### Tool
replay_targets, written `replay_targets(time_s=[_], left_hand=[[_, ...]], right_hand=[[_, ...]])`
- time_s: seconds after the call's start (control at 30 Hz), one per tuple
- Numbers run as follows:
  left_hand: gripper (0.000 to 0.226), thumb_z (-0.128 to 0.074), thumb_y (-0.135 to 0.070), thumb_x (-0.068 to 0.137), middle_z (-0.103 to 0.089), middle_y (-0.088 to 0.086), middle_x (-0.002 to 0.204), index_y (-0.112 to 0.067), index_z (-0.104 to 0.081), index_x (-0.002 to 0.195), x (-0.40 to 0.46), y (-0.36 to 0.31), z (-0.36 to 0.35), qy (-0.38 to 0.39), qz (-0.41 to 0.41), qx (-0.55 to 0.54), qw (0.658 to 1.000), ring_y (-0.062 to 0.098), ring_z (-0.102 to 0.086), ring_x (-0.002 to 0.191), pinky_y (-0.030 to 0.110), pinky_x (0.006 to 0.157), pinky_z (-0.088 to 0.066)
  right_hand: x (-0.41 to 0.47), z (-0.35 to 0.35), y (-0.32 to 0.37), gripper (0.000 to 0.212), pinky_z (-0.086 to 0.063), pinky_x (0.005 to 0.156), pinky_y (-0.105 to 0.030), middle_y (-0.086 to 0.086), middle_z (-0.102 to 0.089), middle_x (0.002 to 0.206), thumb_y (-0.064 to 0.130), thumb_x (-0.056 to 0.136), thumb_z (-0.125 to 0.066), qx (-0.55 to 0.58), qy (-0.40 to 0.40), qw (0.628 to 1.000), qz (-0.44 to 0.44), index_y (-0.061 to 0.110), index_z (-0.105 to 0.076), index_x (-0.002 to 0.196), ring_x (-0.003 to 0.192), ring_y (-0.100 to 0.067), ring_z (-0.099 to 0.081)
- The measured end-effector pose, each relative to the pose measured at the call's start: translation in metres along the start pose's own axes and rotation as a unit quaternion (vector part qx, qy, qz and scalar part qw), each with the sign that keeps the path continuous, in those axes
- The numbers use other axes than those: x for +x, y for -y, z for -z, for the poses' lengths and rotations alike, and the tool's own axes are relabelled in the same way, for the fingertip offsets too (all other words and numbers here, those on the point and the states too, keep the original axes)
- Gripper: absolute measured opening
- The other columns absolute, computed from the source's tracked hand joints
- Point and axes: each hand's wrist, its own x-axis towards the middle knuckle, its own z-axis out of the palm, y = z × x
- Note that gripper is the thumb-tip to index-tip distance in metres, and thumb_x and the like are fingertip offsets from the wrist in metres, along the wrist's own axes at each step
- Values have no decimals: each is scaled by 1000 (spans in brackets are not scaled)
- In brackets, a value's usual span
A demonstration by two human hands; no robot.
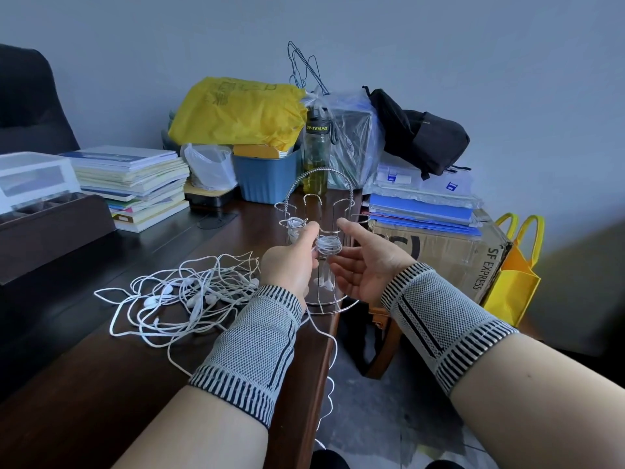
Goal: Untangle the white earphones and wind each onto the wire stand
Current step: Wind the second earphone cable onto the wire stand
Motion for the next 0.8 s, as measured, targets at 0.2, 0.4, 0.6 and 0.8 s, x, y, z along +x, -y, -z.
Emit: replay_targets(time_s=[0.2,0.4,0.6,0.8], left_hand=[[58,-67,-64,78,-57,-4,60,-5,-68,79,-3,-1,1,2,-14,14,1000,7,-34,33,20,37,-28],[47,-74,-52,78,-53,-9,45,-6,-66,73,-2,-4,0,3,-24,-5,1000,6,-33,32,21,37,-26],[42,-76,-48,77,-54,-6,53,-7,-69,72,2,-3,0,-1,-38,-12,999,9,-40,39,21,42,-28],[41,-76,-46,77,-52,-11,46,-5,-71,76,1,-4,0,-4,-37,-8,999,8,-39,38,21,41,-29]], right_hand=[[1,0,0,53,-54,59,-27,-9,-69,79,49,77,-74,20,8,1000,-12,2,-63,99,63,-18,-62],[1,-4,0,40,-53,65,-26,-9,-67,72,40,83,-72,47,2,999,21,2,-61,83,62,-17,-61],[1,-4,1,33,-54,63,-27,-8,-68,69,33,83,-73,58,-3,997,43,2,-62,85,61,-17,-63],[2,-6,2,26,-55,58,-25,-7,-68,64,27,84,-73,74,-5,995,60,3,-63,83,58,-16,-63]])
